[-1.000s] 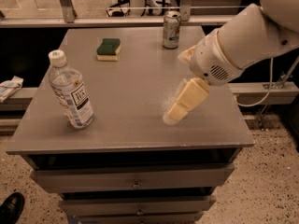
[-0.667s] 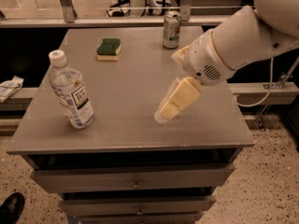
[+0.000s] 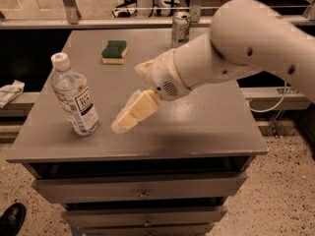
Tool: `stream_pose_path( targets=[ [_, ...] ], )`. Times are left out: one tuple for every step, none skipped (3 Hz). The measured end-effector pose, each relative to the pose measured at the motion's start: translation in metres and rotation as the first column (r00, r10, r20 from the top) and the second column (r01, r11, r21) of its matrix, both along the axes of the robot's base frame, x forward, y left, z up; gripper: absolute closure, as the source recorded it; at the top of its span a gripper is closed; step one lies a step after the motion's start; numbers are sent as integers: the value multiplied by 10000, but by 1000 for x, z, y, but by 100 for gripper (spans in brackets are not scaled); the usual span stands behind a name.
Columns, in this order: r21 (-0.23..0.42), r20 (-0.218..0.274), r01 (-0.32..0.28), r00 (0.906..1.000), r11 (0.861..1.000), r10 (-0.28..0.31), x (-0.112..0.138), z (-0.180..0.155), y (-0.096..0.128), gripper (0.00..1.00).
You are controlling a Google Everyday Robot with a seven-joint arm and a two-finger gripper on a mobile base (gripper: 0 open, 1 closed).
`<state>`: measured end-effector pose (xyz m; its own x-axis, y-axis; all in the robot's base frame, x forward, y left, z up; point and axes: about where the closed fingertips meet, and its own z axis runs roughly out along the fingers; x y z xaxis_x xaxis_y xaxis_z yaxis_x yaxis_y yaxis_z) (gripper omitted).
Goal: Knock blue plastic bottle over
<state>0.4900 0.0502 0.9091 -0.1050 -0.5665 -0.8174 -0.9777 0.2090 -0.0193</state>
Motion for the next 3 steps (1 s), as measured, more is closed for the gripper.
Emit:
stream_pose_path(
  targets=[
    [992,-21,-447,9990,9941,451,2,-6,44,0],
    [2111,89,-707,9975,9749,704,-1,-3,85,0],
    [2909,206,-842,9964,9530,817,-8,-1,117,0]
  ],
)
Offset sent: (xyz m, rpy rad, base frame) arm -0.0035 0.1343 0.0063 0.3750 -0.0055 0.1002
